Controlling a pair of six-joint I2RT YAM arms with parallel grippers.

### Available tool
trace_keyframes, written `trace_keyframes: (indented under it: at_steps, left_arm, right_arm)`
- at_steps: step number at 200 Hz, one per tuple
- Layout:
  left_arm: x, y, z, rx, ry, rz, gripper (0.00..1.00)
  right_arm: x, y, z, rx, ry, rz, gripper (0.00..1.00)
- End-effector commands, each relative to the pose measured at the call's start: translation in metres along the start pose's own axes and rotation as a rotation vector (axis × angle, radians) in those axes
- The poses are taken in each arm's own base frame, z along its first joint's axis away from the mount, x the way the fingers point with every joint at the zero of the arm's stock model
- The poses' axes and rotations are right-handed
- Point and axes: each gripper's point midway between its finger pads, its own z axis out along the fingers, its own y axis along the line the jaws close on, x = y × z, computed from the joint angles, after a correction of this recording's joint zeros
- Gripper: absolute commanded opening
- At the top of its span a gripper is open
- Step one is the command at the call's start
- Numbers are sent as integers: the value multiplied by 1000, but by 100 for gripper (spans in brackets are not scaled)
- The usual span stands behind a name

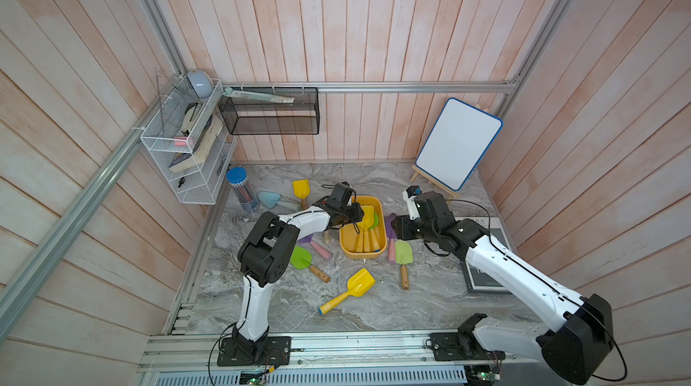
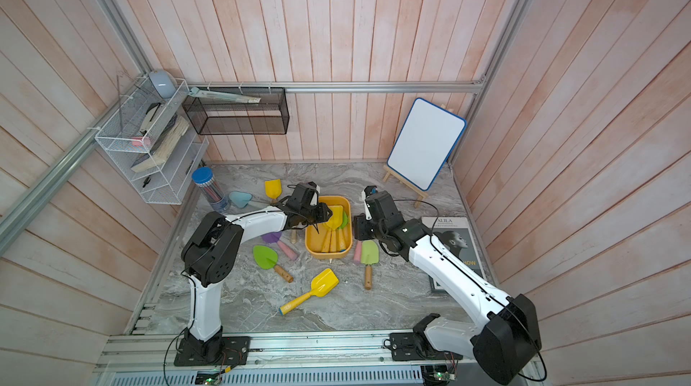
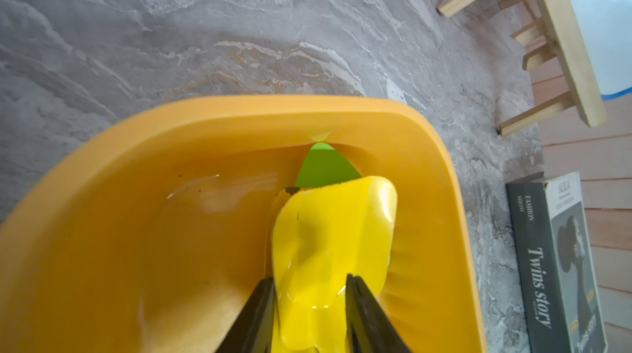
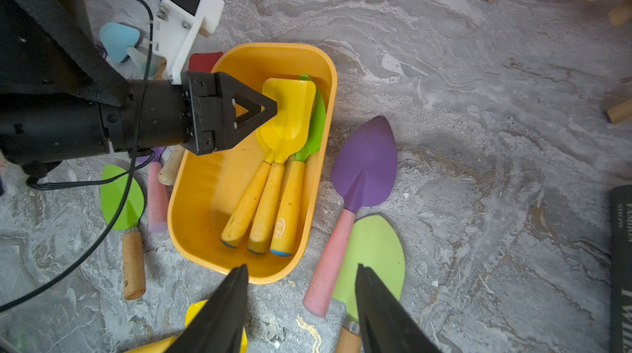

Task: Put the shovel into the storage box
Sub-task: Place the shovel in the storage box.

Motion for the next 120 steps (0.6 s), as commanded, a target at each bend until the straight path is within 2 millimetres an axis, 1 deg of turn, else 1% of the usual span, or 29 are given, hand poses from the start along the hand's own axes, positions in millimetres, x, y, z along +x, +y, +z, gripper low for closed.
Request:
trace_keyframes:
  at_steps: [1, 48, 79, 105, 120]
  left_arm:
    - [-5, -9, -1, 2, -1, 11, 46]
    - [-10, -15, -8, -16, -8, 9, 55]
    - [-14, -19, -16, -37, -17, 7, 59]
    - [-20, -22, -27, -68, -38, 8, 63]
    - [-24, -23, -37, -82, -56, 7, 66]
  right_arm:
    - [3, -2, 4, 0, 9, 2, 56]
    - [5, -5, 3, 17, 15, 14, 56]
    - [10, -16, 1, 75, 32, 43, 55]
    - [23, -26, 2, 122, 63, 85, 55]
    - [36, -32, 5, 139, 87, 114, 55]
